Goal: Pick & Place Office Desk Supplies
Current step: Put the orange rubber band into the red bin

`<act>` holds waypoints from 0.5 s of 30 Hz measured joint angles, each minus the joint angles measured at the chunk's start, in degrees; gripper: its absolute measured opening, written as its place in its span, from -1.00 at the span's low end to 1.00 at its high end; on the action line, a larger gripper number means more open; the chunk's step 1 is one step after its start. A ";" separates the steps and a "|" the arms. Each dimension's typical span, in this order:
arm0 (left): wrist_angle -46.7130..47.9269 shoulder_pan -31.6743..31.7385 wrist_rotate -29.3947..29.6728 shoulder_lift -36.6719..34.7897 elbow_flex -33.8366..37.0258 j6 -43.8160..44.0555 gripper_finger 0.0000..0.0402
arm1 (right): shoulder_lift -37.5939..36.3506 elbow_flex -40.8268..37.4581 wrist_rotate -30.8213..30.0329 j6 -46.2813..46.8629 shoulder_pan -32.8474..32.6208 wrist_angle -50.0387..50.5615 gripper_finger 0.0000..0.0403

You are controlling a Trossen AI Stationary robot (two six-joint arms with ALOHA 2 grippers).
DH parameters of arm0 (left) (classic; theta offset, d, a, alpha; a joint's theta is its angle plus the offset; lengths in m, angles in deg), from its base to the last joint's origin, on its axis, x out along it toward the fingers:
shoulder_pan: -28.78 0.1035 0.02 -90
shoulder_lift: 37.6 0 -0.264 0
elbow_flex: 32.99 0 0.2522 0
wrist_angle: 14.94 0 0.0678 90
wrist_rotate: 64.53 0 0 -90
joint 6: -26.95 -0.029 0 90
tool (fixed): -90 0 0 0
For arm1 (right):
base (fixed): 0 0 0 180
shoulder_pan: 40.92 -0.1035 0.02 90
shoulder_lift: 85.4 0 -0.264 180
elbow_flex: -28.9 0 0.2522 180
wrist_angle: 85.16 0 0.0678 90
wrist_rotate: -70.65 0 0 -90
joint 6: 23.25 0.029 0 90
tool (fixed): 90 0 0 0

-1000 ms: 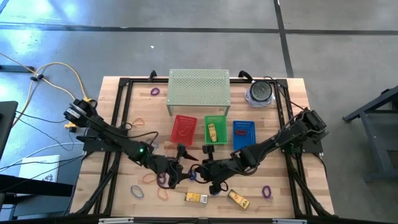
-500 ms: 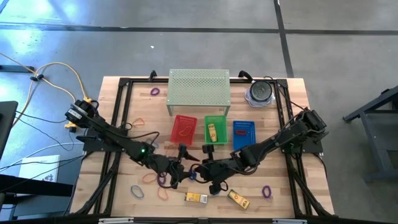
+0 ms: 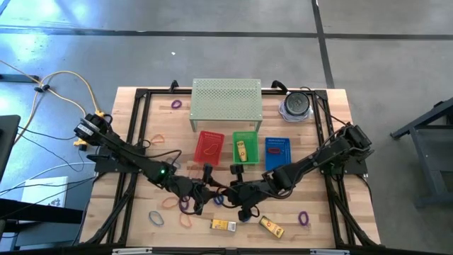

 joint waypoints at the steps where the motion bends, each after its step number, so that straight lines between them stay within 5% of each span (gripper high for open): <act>1: 0.09 -0.03 0.00 0.00 0.00 0.00 -0.56 | 0.00 0.00 0.01 0.00 0.00 0.01 -0.99; 9: 1.12 -0.41 0.36 0.00 0.00 8.15 -0.96 | 0.00 0.00 1.36 0.84 0.00 0.90 -0.99; 15: 3.19 -0.57 0.40 -0.02 0.00 13.10 -0.99 | 0.00 0.00 2.64 4.45 -0.02 0.89 -0.91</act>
